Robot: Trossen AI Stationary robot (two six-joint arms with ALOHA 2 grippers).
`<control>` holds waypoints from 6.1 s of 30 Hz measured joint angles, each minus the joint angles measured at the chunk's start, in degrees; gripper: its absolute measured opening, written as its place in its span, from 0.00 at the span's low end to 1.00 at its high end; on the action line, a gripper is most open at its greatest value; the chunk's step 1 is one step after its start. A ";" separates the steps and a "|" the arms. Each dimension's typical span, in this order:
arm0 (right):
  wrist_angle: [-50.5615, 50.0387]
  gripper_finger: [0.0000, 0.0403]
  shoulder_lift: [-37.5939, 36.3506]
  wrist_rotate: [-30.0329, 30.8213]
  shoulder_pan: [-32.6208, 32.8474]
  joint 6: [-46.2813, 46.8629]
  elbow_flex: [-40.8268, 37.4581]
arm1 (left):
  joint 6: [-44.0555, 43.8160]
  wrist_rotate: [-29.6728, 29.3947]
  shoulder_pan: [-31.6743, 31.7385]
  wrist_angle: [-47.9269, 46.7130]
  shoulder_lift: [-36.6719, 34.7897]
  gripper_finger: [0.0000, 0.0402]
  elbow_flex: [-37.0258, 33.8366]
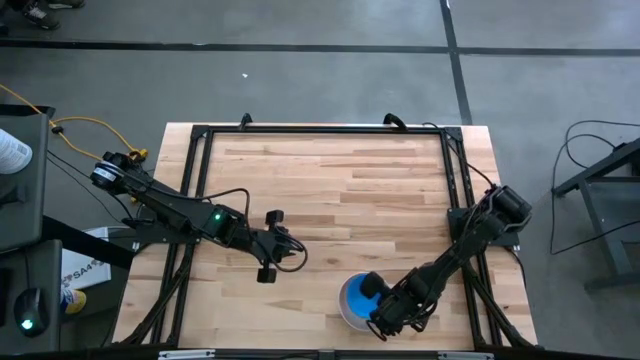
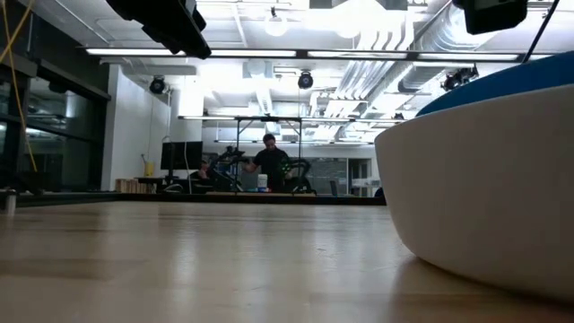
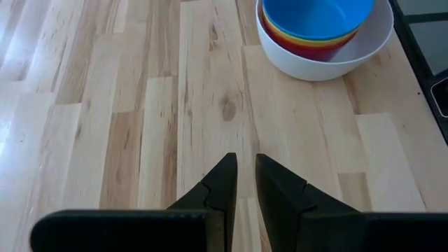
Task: Nest bowls inside each other
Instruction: Stack the blue bowl on the yellow bowl, then return to Home Position
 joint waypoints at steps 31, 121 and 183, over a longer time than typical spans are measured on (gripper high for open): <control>4.90 0.17 0.66 1.93 0.61 1.18 -0.02 | -0.02 0.02 0.00 -0.17 0.00 0.13 0.00; 20.65 0.18 -100.68 24.60 -2.19 32.38 -52.97 | 4.29 -12.72 -2.62 11.51 -2.95 0.13 -6.86; 49.48 0.18 -103.86 -4.63 -2.16 27.71 -76.35 | 3.02 -13.14 -2.62 24.00 -2.95 0.13 -6.80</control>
